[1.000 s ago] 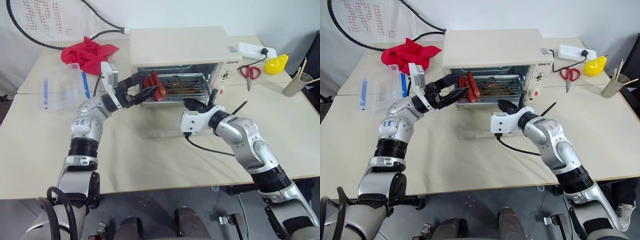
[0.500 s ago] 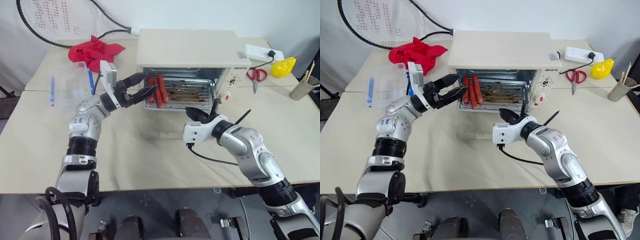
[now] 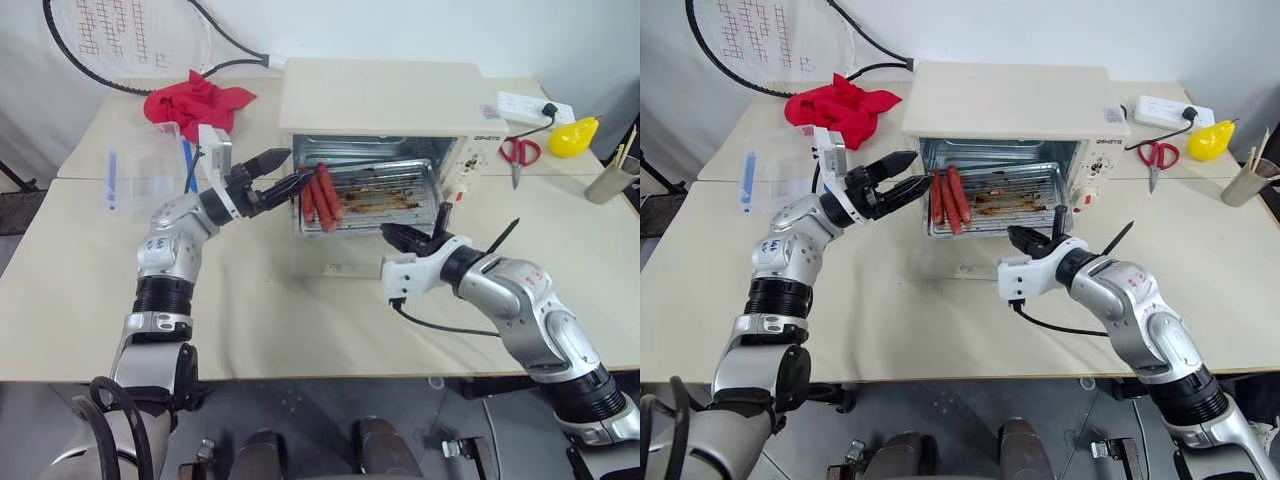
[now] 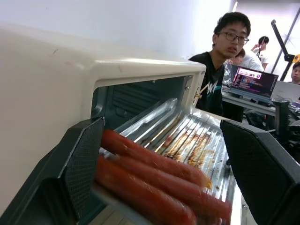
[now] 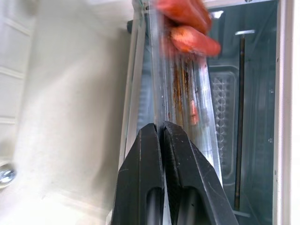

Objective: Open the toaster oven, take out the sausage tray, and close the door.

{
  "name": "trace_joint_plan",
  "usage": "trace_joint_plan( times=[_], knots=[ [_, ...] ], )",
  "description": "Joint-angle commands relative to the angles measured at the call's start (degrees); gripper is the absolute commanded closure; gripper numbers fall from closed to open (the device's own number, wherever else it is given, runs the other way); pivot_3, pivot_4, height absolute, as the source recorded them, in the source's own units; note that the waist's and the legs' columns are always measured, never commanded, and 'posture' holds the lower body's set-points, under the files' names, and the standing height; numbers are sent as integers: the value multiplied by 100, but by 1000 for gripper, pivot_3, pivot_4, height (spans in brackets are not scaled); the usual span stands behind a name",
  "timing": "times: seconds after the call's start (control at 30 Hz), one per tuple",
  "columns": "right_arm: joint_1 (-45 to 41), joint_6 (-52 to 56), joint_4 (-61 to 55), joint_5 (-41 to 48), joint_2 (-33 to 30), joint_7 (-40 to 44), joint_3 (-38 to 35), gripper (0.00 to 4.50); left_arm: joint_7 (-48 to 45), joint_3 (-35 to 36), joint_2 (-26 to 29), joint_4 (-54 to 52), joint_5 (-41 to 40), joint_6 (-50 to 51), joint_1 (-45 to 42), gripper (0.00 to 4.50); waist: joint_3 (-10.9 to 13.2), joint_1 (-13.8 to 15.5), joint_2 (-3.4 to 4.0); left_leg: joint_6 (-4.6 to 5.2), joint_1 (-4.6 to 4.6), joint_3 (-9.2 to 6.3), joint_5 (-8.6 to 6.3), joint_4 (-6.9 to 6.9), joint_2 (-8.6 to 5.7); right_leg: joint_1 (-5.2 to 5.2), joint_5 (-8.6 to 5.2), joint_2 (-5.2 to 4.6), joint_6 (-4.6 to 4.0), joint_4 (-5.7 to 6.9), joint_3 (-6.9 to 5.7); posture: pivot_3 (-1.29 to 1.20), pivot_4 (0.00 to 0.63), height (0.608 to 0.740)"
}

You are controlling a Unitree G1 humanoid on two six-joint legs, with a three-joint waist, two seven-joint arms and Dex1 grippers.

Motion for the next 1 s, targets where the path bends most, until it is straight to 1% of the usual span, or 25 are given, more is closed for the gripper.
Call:
trace_joint_plan(
  times=[0.03,0.2,0.27,0.33,0.47,0.6,0.7,0.77,0.83,0.93,1.0],
  knots=[
    [6,-10,-427,-35,80,-87,-132,4473,188,207,251,-415,-297,817,80,281,0,-6,0,0,0,0,0,0,1,0,0,0,0,0,0,0,150,740],
    [96,36,-477,-53,129,-69,-131,4473,348,402,588,-642,-736,2284,107,281,0,-1,0,0,0,-4,0,1,5,0,0,-1,0,2,0,0,150,740],
    [143,53,-522,-9,134,-29,-142,4473,428,515,852,-590,-888,2957,65,281,0,-3,0,0,0,-4,0,1,4,0,0,-2,0,2,1,0,150,740],
    [168,79,-555,6,149,-13,-152,4473,724,572,1058,-422,-948,3749,-27,281,0,-10,0,0,0,-4,0,0,3,0,0,0,0,2,0,0,150,740],
    [119,-32,-541,92,167,-11,-100,4473,1121,598,1092,-341,-914,4387,-57,281,0,8,0,0,0,-8,0,2,1,1,0,-2,0,3,0,0,150,740],
    [77,-83,-603,249,229,23,-83,4473,1609,777,910,-175,-989,5113,-214,281,0,31,0,0,0,-9,0,3,1,1,0,-4,0,4,0,0,150,740],
    [116,-161,-662,415,224,71,-103,4500,1662,882,859,-273,-1172,5689,-236,900,0,-5,0,0,0,-6,0,3,-4,1,0,-3,0,4,1,0,150,740],
    [139,-199,-703,485,210,115,-105,4500,1822,1079,822,-196,-1270,5956,-297,1418,0,-32,0,0,0,-6,0,1,-3,1,0,1,0,4,0,0,150,740],
    [150,-241,-716,531,189,151,-103,4500,1937,1265,778,-163,-1346,6131,-331,2027,0,-36,0,0,1,-6,0,1,-3,0,0,5,0,4,0,0,150,740],
    [147,-296,-712,586,176,159,-121,4500,2019,1354,731,-209,-1371,6242,-348,2027,0,-37,0,-1,2,-5,0,3,-2,0,0,3,0,5,1,0,150,740],
    [164,-366,-711,650,145,188,-132,4500,2185,1560,633,-137,-1438,6333,-439,2027,0,-32,0,-1,3,-5,0,3,-1,0,0,3,0,6,1,0,150,740]
  ],
)
